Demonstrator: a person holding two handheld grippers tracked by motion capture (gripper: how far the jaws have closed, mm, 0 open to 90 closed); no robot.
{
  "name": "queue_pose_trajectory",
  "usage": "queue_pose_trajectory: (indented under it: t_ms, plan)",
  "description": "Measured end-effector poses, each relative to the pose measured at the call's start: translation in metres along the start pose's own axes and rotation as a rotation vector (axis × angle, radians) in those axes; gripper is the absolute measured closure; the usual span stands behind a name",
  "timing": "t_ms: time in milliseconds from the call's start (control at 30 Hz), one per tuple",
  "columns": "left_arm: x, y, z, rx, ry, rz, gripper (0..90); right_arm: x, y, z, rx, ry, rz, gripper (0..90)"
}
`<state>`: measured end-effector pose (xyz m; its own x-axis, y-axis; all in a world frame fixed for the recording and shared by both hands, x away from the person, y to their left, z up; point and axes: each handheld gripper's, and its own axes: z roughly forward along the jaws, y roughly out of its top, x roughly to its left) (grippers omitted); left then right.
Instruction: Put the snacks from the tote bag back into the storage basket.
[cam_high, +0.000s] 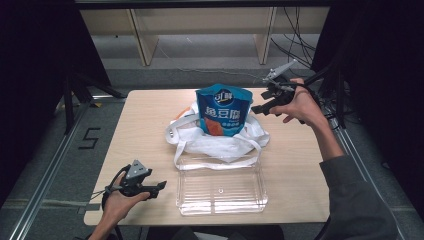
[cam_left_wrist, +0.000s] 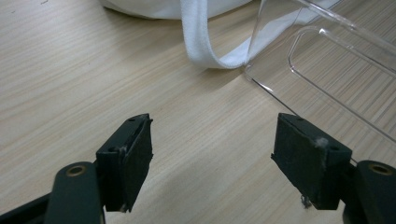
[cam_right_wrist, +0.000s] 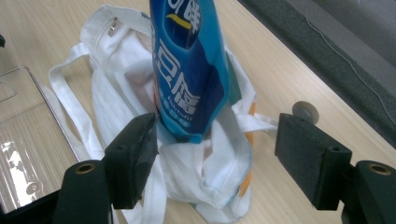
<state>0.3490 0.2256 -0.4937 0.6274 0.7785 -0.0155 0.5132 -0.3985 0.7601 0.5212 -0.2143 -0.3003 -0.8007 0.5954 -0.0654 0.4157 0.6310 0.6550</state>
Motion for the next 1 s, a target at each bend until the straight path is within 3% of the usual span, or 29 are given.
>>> queue_pose_trajectory:
  t_ms: [33,100,300,367,400,500,533,567,700,833,1000]
  plan:
    - [-0.001,-0.001,0.001,-0.011,-0.003,-0.031,27.2,0.000,0.002,-0.001,0.005,-0.007,-0.004,30.8]
    - [0.002,-0.002,-0.001,0.005,0.003,0.004,27.1,0.002,0.007,-0.001,0.009,0.001,-0.017,30.8]
    - [-0.001,-0.003,0.001,0.000,0.000,-0.003,26.7,0.003,0.024,-0.002,0.013,-0.013,-0.031,30.9]
    - [-0.003,-0.004,0.001,-0.006,0.000,-0.012,26.7,0.004,0.029,-0.002,0.048,-0.038,0.004,30.8]
    - [-0.002,-0.004,0.002,-0.012,-0.003,-0.004,26.6,0.002,0.031,0.000,0.020,-0.011,-0.027,30.8]
    - [-0.002,-0.004,0.002,-0.016,-0.002,-0.009,26.4,-0.002,0.040,0.002,0.035,0.005,-0.026,30.9]
    - [-0.003,-0.004,0.003,-0.009,-0.010,-0.030,26.3,-0.002,0.042,0.003,0.029,0.001,-0.016,30.9]
    - [-0.003,-0.004,0.002,0.002,-0.014,-0.022,26.3,-0.004,0.046,0.004,0.033,0.006,-0.037,31.1]
    - [-0.002,-0.004,0.003,-0.004,-0.013,-0.007,26.3,-0.001,0.059,0.009,0.053,0.007,-0.046,32.3]
    - [-0.003,-0.004,0.003,-0.006,-0.013,-0.031,26.3,0.002,0.072,0.014,0.075,0.010,-0.051,34.7]
    - [-0.001,-0.004,0.002,-0.009,-0.014,-0.012,26.3,0.006,0.086,0.024,0.083,0.022,-0.096,39.0]
